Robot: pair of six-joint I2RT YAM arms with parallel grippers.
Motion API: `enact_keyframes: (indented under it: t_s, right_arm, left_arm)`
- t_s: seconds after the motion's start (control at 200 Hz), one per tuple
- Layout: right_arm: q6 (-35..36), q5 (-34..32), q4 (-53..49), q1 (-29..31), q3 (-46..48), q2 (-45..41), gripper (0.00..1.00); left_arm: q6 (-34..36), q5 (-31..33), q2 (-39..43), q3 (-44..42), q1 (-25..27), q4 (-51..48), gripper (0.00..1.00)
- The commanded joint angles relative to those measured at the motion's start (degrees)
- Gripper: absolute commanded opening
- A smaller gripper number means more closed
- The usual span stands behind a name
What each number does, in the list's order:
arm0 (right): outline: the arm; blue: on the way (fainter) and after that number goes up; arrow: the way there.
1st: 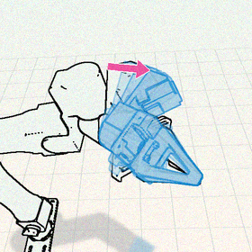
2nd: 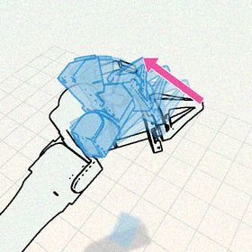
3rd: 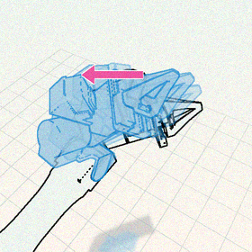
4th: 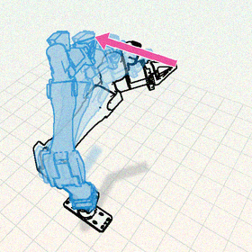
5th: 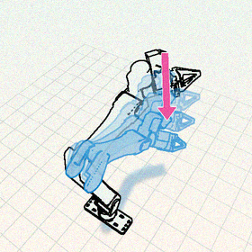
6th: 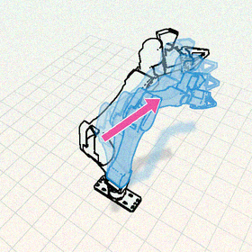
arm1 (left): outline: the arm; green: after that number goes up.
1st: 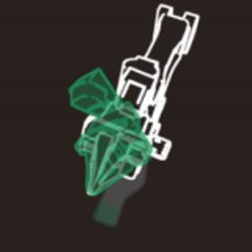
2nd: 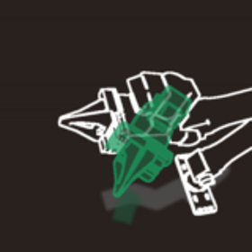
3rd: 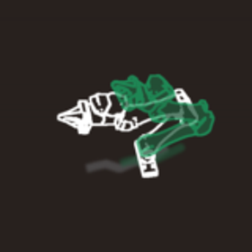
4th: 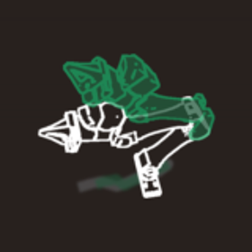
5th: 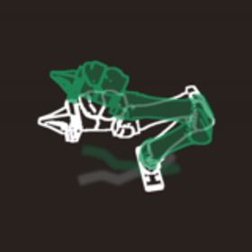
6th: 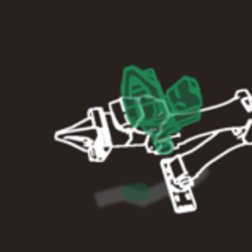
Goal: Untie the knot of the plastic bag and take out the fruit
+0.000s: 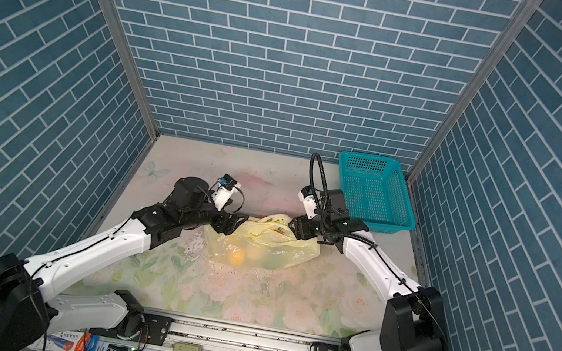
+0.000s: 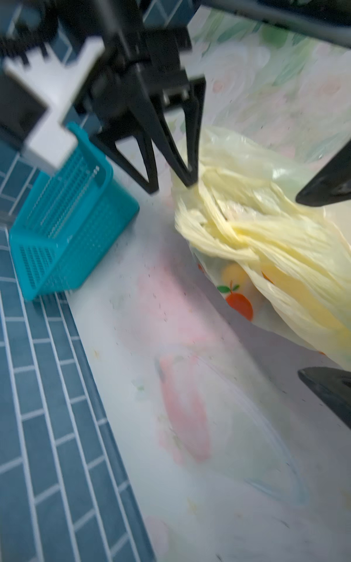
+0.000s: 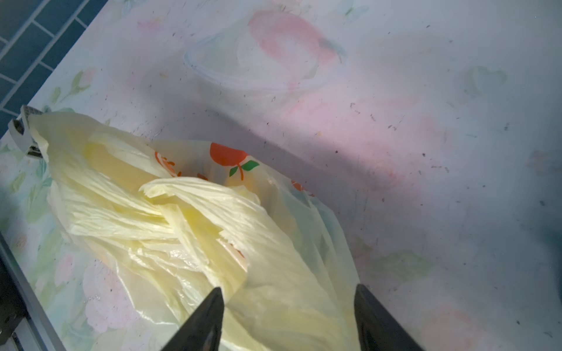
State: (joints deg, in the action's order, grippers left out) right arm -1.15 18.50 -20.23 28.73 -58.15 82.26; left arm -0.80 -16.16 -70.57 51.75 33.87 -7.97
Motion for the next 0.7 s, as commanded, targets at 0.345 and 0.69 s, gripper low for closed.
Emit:
enact_keyframes:
  t_s: [0.345,0.69]
  right_arm:
    - [2.99,-0.07,-0.09,2.21,-2.81,3.73,0.63]
    - [2.42,-2.24,1.32,2.21,-2.52,4.73,0.42]
  left_arm:
    - [10.08,3.73,-14.08,7.32,6.82,-8.54,0.8]
    - [11.17,13.24,-17.06,7.23,7.0,-7.5,0.41]
